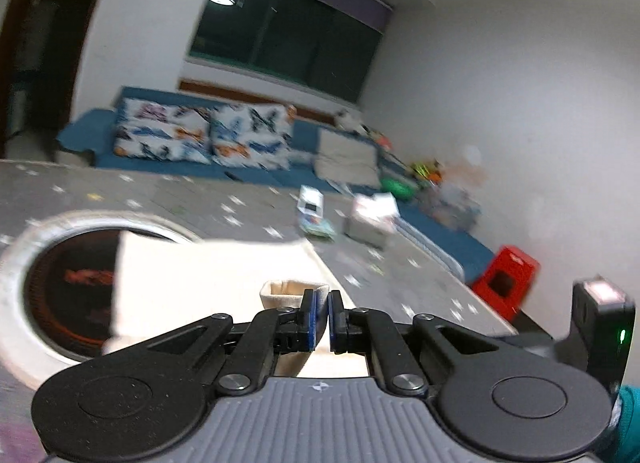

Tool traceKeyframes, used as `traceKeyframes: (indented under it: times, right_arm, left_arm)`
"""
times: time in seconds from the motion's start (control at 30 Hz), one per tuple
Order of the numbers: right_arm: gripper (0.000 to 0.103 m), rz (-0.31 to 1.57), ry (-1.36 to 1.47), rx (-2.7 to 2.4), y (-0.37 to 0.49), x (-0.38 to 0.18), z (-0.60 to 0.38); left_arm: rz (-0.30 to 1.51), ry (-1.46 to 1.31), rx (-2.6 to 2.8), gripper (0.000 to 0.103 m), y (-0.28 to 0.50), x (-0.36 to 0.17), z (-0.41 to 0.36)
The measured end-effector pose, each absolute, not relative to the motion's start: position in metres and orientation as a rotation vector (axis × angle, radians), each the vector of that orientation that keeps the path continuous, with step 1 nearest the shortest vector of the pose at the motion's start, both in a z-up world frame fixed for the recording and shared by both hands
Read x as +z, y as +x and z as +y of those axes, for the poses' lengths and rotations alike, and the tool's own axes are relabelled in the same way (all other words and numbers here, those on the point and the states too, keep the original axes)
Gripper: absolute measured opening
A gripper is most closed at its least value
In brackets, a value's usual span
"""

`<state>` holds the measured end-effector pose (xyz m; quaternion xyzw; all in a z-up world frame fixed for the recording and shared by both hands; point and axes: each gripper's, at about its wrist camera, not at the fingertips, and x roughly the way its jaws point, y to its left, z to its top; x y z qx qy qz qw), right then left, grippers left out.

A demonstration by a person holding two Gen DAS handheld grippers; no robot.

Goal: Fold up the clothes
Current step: 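Fold the held side over the body with the left gripper and release, then grasp the hem with the right gripper, fold it toward the collar, release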

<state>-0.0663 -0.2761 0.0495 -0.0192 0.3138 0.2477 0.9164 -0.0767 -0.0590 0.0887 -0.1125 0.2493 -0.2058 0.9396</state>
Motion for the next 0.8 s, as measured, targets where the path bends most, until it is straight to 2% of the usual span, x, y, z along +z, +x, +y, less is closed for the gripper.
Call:
traceKeyframes:
  times: [0.1, 0.27, 0.37, 0.43, 0.6, 0.7, 0.8]
  right_arm:
    - [0.02, 0.654, -0.011, 0.502, -0.064, 0.049, -0.282]
    - [0.02, 0.669, 0.038, 0.49, -0.059, 0.047, -0.291]
    - [0.02, 0.678, 0.065, 0.485, -0.056, 0.046, -0.295]
    - [0.02, 0.689, 0.069, 0.499, -0.053, 0.044, -0.291]
    - [0.02, 0.732, 0.093, 0.534, -0.043, 0.035, -0.278]
    - [0.021, 0.766, 0.08, 0.548, -0.039, 0.027, -0.267]
    - [0.021, 0.796, 0.075, 0.562, -0.036, 0.021, -0.257]
  left_arm:
    - [0.574, -0.187, -0.486, 0.007, -0.072, 0.07, -0.076]
    - [0.643, -0.101, -0.514, 0.015, -0.077, 0.051, -0.087]
    - [0.625, -0.095, -0.49, 0.026, -0.088, 0.053, -0.07]
    - [0.61, -0.079, -0.442, 0.036, -0.095, 0.054, -0.053]
    - [0.606, -0.056, -0.303, 0.039, -0.116, 0.056, -0.005]
    - [0.608, -0.061, -0.228, 0.045, -0.13, 0.055, 0.021]
    - [0.621, -0.062, -0.173, 0.045, -0.136, 0.052, 0.038]
